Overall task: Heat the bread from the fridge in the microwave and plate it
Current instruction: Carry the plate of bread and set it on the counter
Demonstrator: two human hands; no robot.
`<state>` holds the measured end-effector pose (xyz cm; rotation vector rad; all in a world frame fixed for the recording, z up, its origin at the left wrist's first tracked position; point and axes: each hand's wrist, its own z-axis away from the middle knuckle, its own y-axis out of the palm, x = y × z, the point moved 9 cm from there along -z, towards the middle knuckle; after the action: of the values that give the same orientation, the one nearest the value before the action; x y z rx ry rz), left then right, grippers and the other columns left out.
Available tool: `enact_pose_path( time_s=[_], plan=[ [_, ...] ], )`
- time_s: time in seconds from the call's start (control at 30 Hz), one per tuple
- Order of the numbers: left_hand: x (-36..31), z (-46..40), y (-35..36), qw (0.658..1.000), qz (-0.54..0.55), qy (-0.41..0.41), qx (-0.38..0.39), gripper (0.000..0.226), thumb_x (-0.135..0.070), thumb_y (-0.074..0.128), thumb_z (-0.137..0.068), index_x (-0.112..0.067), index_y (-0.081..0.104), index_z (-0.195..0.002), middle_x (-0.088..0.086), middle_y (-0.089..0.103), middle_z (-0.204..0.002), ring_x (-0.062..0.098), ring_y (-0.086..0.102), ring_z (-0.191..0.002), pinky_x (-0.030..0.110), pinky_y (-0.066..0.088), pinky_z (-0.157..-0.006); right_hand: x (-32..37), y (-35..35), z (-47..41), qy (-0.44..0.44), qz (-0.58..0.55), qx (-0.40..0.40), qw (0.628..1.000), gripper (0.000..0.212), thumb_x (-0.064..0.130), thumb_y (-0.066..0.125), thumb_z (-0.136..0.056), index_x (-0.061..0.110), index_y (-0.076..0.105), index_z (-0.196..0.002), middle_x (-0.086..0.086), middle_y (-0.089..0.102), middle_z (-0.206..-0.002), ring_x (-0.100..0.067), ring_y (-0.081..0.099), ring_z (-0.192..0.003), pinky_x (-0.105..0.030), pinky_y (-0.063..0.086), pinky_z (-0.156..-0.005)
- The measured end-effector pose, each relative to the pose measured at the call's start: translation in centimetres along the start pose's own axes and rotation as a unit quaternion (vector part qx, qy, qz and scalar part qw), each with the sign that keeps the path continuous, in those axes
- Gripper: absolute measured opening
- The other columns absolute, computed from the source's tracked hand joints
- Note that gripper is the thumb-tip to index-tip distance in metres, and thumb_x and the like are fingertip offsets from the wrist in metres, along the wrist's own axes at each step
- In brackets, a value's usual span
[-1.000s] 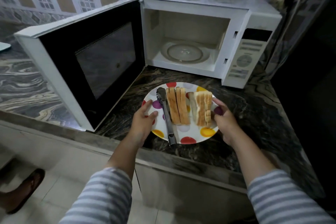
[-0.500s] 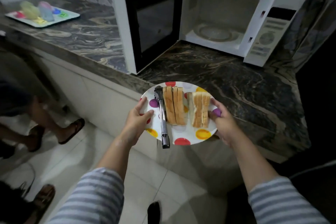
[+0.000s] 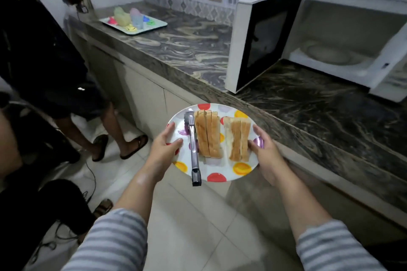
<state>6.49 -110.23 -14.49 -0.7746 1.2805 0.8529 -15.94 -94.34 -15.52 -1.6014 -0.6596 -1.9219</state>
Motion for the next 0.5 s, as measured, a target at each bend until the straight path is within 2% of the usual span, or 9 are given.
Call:
enact_pose_path(
  time_s=[0.13, 0.23, 0.3, 0.37, 0.43, 0.5],
  plan=[
    [-0.7, -3.6, -5.1, 1.0, -0.015, -0.004, 0.01, 0.06, -0.001, 0.052, -0.095, -0.018, 0.033, -0.148, -0.01, 0.048, -0.14, 0.004, 0.063, -0.081, 0.014, 0.052, -0.072, -0.4, 5.6, -1.8, 0.001, -0.003, -0.001, 1.0, 0.053, 0.01, 0.058, -0.094, 0.035, 0.045, -0.139, 0.009, 0.048, -0.142, -0.012, 0.045, -0.131, -0.05, 0.042, -0.106],
    [-1.5, -6.8, -8.0, 0.999, -0.028, -0.001, 0.028, 0.06, -0.002, 0.052, -0.095, -0.018, 0.031, -0.149, -0.014, 0.05, -0.133, -0.004, 0.064, -0.075, 0.01, 0.05, -0.064, -0.4, 9.2, -3.1, 0.007, -0.015, -0.012, 1.0, 0.055, 0.011, 0.058, -0.094, 0.036, 0.043, -0.14, 0.009, 0.048, -0.143, -0.015, 0.044, -0.134, -0.055, 0.042, -0.104],
    [-2.1, -8.9, -9.4, 0.998, -0.036, 0.003, 0.046, 0.06, -0.002, 0.052, -0.095, -0.018, 0.031, -0.149, -0.018, 0.054, -0.12, 0.002, 0.063, -0.078, 0.013, 0.052, -0.066, -0.3, 11.3, -4.1, 0.005, -0.024, -0.02, 0.999, 0.055, 0.011, 0.058, -0.094, 0.036, 0.043, -0.14, 0.008, 0.048, -0.14, -0.016, 0.044, -0.134, -0.056, 0.042, -0.103],
    [-2.7, -11.2, -10.7, 0.998, -0.041, 0.006, 0.054, 0.06, -0.001, 0.052, -0.095, -0.017, 0.031, -0.15, -0.02, 0.053, -0.117, 0.012, 0.064, -0.086, 0.021, 0.054, -0.076, 0.1, 13.0, -5.1, 0.0, -0.027, -0.031, 0.999, 0.055, 0.011, 0.058, -0.094, 0.035, 0.042, -0.14, 0.006, 0.048, -0.139, -0.016, 0.045, -0.132, -0.056, 0.042, -0.104],
    [-3.1, -13.7, -11.5, 0.997, -0.04, 0.007, 0.061, 0.061, -0.001, 0.052, -0.095, -0.017, 0.03, -0.15, -0.014, 0.051, -0.13, 0.019, 0.065, -0.096, 0.031, 0.053, -0.087, 0.8, 14.6, -6.4, -0.001, -0.033, -0.037, 0.999, 0.055, 0.011, 0.058, -0.094, 0.035, 0.041, -0.141, 0.006, 0.048, -0.138, -0.012, 0.045, -0.129, -0.056, 0.043, -0.102],
    [-3.5, -16.2, -11.8, 0.997, -0.041, 0.01, 0.07, 0.062, -0.001, 0.053, -0.095, -0.018, 0.03, -0.149, -0.01, 0.045, -0.143, 0.02, 0.064, -0.096, 0.033, 0.053, -0.087, 1.5, 15.6, -8.0, -0.004, -0.036, -0.047, 0.998, 0.055, 0.008, 0.056, -0.095, 0.032, 0.041, -0.142, 0.006, 0.047, -0.134, -0.004, 0.048, -0.118, -0.054, 0.046, -0.099]
  ],
)
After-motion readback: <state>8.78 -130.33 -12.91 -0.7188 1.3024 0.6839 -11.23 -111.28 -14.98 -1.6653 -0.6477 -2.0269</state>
